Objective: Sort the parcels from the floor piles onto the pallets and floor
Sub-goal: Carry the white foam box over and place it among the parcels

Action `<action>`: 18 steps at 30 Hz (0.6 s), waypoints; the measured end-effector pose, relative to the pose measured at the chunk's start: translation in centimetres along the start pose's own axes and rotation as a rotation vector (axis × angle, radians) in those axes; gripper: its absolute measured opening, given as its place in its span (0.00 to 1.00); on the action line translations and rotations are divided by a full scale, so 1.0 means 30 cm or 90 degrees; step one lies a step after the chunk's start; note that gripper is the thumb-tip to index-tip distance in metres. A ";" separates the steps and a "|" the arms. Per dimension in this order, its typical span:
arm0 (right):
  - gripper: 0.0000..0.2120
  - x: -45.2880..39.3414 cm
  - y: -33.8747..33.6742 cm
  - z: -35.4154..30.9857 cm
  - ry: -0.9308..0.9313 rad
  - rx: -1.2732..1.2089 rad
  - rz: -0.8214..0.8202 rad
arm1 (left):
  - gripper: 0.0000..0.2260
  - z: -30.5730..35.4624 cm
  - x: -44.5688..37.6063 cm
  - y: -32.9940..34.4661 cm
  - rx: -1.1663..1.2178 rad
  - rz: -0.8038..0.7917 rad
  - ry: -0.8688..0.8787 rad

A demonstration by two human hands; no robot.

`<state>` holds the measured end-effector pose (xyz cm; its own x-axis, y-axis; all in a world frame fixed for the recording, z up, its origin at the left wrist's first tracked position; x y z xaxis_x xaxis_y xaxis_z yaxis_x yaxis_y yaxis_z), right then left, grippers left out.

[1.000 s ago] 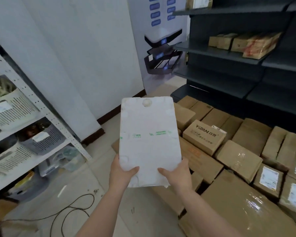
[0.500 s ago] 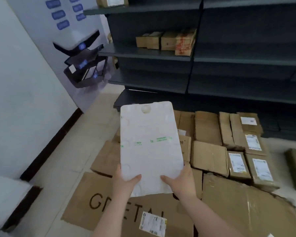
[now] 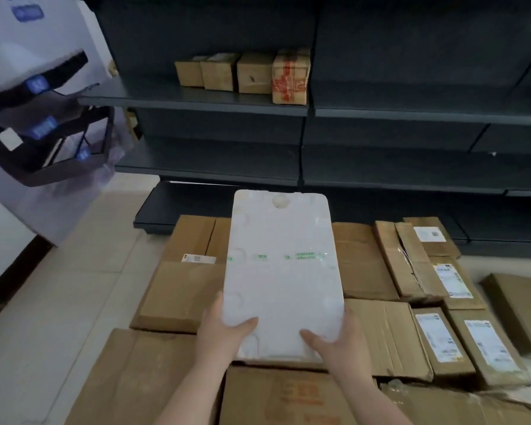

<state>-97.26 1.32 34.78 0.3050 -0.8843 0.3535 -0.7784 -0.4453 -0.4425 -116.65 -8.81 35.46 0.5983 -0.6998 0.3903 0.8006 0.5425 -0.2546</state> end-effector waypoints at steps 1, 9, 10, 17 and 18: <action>0.40 -0.067 -0.002 0.005 -0.009 -0.003 0.005 | 0.29 0.000 -0.072 0.022 -0.008 -0.009 0.004; 0.37 -0.590 -0.027 0.015 -0.092 -0.046 0.055 | 0.29 0.056 -0.570 0.253 -0.026 -0.043 0.090; 0.37 -0.641 -0.023 0.020 -0.098 -0.039 0.054 | 0.31 0.051 -0.616 0.273 -0.025 -0.041 0.085; 0.41 -0.905 0.058 0.147 -0.107 0.017 0.047 | 0.33 -0.073 -0.865 0.363 -0.058 -0.032 0.075; 0.40 -0.931 0.068 0.173 -0.107 0.027 0.049 | 0.33 -0.096 -0.891 0.380 -0.071 -0.030 0.072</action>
<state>-104.51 24.39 19.71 0.3362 -0.9252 0.1759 -0.7797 -0.3782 -0.4990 -123.40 14.75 19.58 0.5545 -0.7747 0.3040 0.8232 0.4569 -0.3371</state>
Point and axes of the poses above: each hand's wrist, its own x-axis away from the middle knuckle, its own y-axis out of the palm, z = x × y, the point moved 3 cm from there along -x, towards the middle knuckle, and after that the axes turned 6 degrees about -z, right-handed, at the moved point
